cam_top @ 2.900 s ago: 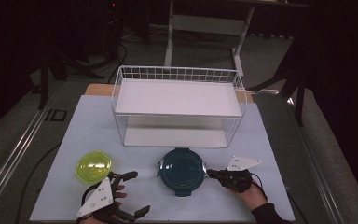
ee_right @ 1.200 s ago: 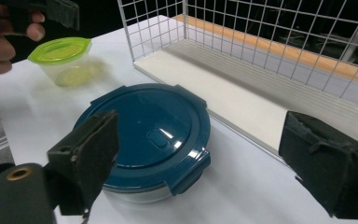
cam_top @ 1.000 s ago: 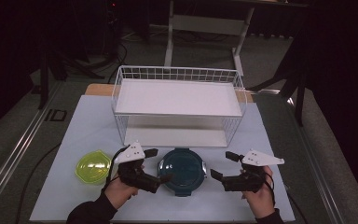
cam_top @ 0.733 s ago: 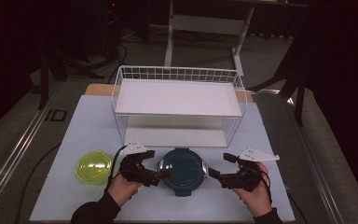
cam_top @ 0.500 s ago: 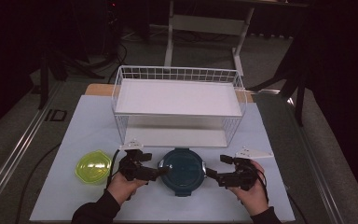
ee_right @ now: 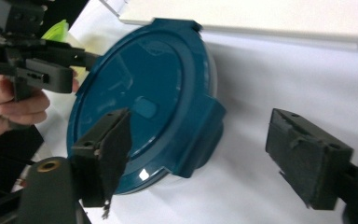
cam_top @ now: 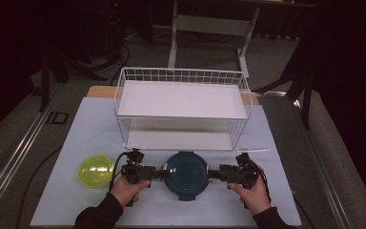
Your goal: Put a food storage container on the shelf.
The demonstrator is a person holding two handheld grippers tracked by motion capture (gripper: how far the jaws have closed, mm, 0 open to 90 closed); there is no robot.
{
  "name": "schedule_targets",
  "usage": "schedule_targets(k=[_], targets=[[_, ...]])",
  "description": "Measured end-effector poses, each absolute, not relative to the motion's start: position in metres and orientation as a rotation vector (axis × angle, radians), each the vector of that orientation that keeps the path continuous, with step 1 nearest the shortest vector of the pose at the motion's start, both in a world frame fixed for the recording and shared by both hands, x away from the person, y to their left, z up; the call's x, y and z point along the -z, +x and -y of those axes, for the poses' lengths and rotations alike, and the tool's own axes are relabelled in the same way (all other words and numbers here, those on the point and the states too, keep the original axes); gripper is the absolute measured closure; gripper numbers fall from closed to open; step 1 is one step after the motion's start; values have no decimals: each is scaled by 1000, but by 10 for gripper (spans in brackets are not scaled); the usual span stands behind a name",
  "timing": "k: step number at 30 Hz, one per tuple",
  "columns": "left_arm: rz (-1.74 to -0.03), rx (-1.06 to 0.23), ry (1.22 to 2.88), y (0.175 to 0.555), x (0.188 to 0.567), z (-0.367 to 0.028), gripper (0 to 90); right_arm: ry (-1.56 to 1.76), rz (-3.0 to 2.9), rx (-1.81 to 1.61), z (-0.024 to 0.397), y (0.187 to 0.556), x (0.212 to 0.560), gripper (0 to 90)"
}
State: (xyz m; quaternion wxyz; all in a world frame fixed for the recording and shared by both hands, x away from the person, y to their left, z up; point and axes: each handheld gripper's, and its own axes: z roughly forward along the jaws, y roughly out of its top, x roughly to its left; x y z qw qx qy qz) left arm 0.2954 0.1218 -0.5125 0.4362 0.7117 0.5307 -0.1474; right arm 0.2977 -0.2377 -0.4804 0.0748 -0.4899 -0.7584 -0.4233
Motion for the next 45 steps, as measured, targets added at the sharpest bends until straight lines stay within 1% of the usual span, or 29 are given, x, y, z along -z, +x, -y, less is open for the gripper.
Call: schedule_targets(k=[4, 6, 9, 12, 13, 18, 24, 27, 30, 31, 38, 45], targets=[[-1353, 392, 1777, 297, 515, -122, 191, -1504, 2211, 1164, 236, 304, 488, 290], [-1369, 413, 1764, 298, 515, -122, 250, -1519, 2158, 1125, 236, 306, 490, 321], [-1373, 453, 1744, 298, 515, -122, 314, -1542, 2092, 1090, 236, 309, 494, 358], [-1378, 494, 1722, 299, 515, -122, 367, -1563, 2039, 1061, 237, 312, 497, 378], [-1384, 516, 1712, 300, 516, -123, 379, -1557, 2025, 1049, 236, 313, 498, 394], [-1372, 561, 1690, 301, 518, -125, 439, -1552, 1984, 1013, 232, 314, 501, 417], [-1375, 601, 1692, 303, 518, -125, 468, -1555, 1900, 983, 234, 318, 505, 423], [-1391, 660, 1658, 305, 522, -127, 465, -1541, 1851, 980, 236, 320, 509, 445], [-1386, 708, 1637, 307, 525, -128, 466, -1520, 1804, 979, 238, 322, 511, 493], [-1380, 712, 1636, 307, 525, -129, 486, -1516, 1798, 985, 238, 323, 511, 524], [-1387, 747, 1628, 309, 526, -129, 517, -1522, 1735, 975, 239, 324, 514, 543], [-1409, 746, 1641, 309, 522, -128, 531, -1533, 1738, 966, 239, 323, 512, 552]])
